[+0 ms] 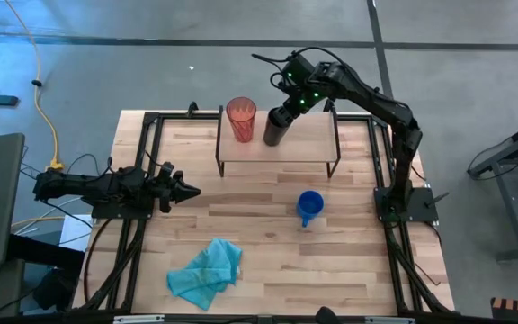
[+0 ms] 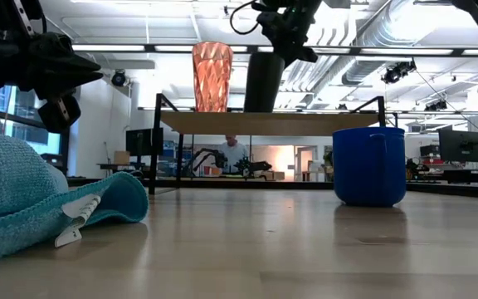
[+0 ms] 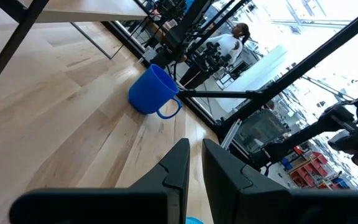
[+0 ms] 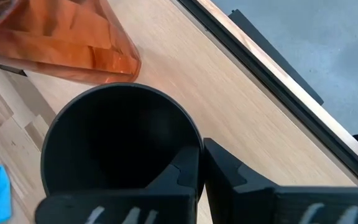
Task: Stack small to large cups/mugs on shelf
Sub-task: Put the black cup on the shelf
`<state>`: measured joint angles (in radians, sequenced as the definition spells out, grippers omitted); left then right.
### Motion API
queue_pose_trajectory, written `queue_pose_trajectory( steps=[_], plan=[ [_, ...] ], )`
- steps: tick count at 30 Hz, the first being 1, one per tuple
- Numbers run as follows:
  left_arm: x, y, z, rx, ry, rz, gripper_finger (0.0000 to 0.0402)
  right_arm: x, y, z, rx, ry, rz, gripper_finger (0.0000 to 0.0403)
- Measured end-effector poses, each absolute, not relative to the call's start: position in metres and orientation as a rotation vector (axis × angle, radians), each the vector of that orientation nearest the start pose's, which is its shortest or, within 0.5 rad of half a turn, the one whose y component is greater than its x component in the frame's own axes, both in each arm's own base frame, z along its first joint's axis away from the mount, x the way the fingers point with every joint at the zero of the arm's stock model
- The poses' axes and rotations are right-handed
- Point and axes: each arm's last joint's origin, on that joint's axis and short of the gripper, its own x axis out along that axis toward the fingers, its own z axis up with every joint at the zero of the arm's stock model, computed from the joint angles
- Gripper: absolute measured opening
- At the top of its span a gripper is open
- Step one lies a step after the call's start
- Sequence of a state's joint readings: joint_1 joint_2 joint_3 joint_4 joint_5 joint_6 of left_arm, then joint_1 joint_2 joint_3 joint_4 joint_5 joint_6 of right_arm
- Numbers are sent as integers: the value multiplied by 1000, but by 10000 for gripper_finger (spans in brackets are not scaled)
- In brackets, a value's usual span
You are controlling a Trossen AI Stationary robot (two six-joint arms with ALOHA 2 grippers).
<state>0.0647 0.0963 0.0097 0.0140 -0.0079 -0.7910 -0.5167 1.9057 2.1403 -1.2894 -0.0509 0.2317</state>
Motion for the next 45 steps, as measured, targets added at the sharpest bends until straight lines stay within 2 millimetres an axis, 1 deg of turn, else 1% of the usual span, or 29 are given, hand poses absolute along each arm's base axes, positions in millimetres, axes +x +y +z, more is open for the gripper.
queue_pose_trajectory(
  steps=[32,38,41,45],
  plan=[
    [103,7,160,-795,40,97,33,328,-186,384,498,993,-555,0],
    [103,7,160,-795,40,98,33,325,-188,384,506,998,-565,0],
    [103,7,160,-795,40,97,33,321,-189,389,508,1004,-572,0],
    [103,7,160,-794,40,97,33,317,-191,400,497,967,-586,0]
  ],
)
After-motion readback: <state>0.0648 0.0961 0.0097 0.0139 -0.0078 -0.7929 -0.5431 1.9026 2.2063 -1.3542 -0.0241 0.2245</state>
